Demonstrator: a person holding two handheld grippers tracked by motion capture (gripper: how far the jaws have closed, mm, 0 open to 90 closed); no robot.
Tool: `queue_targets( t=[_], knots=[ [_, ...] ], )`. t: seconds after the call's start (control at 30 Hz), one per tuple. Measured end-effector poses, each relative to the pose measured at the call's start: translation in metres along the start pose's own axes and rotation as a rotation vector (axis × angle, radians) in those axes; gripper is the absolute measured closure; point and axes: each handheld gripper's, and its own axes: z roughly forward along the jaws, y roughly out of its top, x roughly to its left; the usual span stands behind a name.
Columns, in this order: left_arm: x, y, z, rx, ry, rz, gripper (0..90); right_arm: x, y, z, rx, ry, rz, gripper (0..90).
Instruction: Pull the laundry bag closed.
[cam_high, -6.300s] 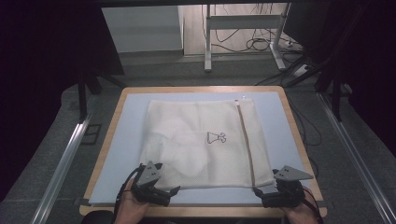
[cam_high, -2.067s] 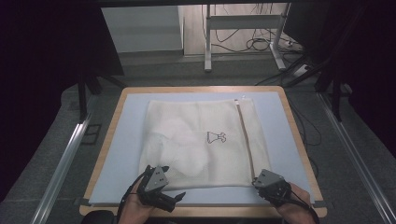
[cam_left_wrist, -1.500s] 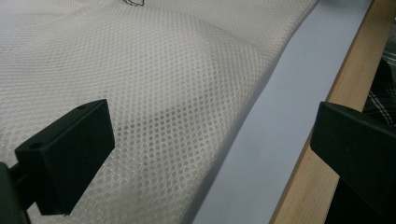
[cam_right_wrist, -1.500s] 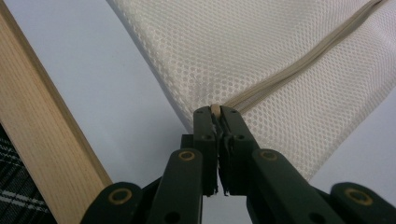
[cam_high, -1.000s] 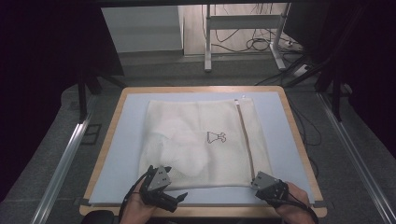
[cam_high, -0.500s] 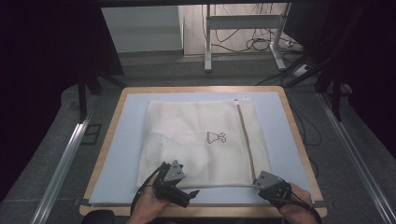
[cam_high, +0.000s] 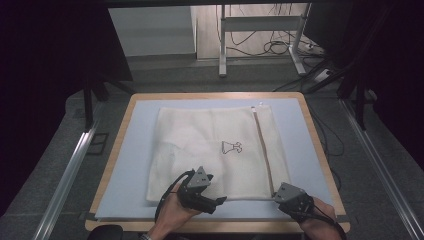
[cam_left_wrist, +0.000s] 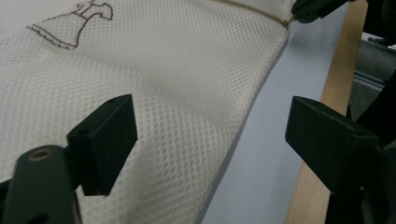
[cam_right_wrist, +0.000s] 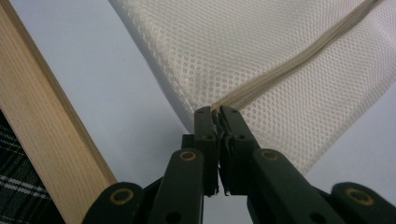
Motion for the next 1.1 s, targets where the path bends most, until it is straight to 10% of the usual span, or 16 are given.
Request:
queue_targets(
  t=[1.1],
  knots=[
    [-0.017, 0.032, 0.049, 0.000, -0.128, 0.050, 59.2, -0.001, 0.001, 0.002, 0.015, 0.007, 0.024, 84.7]
  ],
)
